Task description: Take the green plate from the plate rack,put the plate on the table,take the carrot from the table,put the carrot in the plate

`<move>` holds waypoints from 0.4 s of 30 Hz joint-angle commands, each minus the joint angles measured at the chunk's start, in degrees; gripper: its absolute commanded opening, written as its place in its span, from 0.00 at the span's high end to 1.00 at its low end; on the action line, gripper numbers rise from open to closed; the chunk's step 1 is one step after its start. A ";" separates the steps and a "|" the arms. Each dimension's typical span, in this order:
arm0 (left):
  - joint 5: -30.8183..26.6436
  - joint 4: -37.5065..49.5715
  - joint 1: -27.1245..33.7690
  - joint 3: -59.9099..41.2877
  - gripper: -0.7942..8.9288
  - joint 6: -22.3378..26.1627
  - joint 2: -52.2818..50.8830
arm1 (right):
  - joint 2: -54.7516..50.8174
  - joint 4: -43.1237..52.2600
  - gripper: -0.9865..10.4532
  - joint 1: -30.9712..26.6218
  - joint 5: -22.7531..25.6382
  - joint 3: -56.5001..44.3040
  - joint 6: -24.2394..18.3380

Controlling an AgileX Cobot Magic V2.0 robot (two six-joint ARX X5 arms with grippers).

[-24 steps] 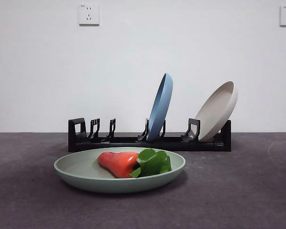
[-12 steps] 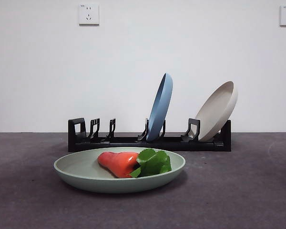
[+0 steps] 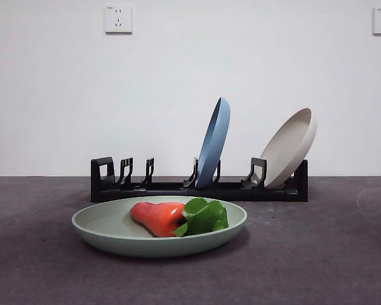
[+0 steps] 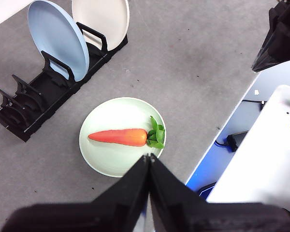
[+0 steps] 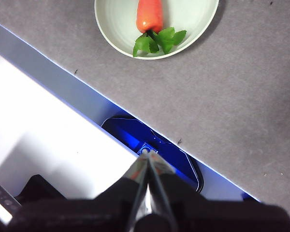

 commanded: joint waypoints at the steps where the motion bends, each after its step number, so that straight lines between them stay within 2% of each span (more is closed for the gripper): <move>1: -0.07 -2.01 0.11 -0.04 0.92 -0.22 0.17 | -0.15 0.20 0.91 0.13 0.17 -0.11 0.15; 5: -1.09 0.59 1.18 -0.04 0.92 1.88 0.07 | -0.15 0.20 0.91 0.13 0.20 -0.11 0.15; 8: -0.90 8.46 5.97 -0.07 0.92 8.31 -0.92 | -0.15 0.17 0.91 0.13 0.17 -0.11 0.15; 10: 2.60 14.40 11.96 -0.15 0.92 13.14 -1.81 | -0.15 0.17 0.91 0.13 0.20 -0.11 0.15; 12: 9.46 20.74 19.32 -1.33 0.92 17.16 -3.30 | -0.15 0.17 0.91 0.13 0.20 -0.11 0.15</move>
